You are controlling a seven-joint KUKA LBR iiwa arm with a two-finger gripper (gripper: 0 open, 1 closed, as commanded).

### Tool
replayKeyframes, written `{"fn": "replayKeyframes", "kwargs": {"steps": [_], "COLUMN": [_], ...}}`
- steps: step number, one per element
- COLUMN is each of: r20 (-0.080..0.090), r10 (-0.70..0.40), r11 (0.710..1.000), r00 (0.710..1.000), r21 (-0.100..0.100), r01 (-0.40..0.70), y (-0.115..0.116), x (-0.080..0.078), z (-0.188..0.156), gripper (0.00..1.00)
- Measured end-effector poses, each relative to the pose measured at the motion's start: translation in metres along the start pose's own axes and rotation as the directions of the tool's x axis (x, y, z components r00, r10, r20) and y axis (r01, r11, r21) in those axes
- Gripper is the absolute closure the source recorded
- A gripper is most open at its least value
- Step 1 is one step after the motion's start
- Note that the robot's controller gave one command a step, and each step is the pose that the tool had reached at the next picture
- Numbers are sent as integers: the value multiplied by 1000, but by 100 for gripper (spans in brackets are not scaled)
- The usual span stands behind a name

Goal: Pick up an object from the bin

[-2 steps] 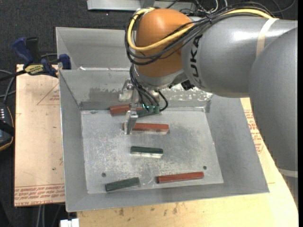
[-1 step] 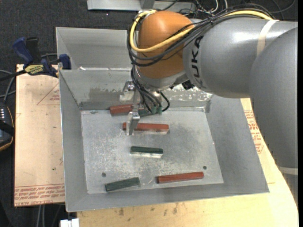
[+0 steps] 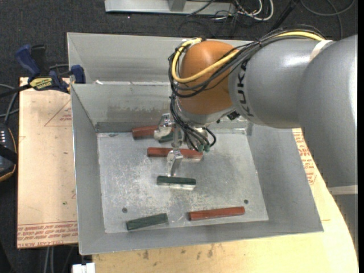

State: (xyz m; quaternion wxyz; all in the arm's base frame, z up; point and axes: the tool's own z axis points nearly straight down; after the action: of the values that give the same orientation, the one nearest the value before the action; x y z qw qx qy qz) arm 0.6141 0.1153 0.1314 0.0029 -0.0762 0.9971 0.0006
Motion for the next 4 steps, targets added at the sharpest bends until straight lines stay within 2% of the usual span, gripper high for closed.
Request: {"fn": "replayKeyframes", "kwargs": {"steps": [1, 2, 3, 4], "r20": [34, 34, -5, -3], "r10": [-226, -226, -228, -377], "r11": [974, 974, 974, 926], "r00": [973, 973, 974, 926], "r21": [3, 3, -2, 1], "r01": [226, 226, 228, 377], "y": [-7, -7, -12, -111], "x": [-5, -5, 4, -15], "z": [46, 46, 2, 0], "gripper": [100, 100, 100, 0]}}
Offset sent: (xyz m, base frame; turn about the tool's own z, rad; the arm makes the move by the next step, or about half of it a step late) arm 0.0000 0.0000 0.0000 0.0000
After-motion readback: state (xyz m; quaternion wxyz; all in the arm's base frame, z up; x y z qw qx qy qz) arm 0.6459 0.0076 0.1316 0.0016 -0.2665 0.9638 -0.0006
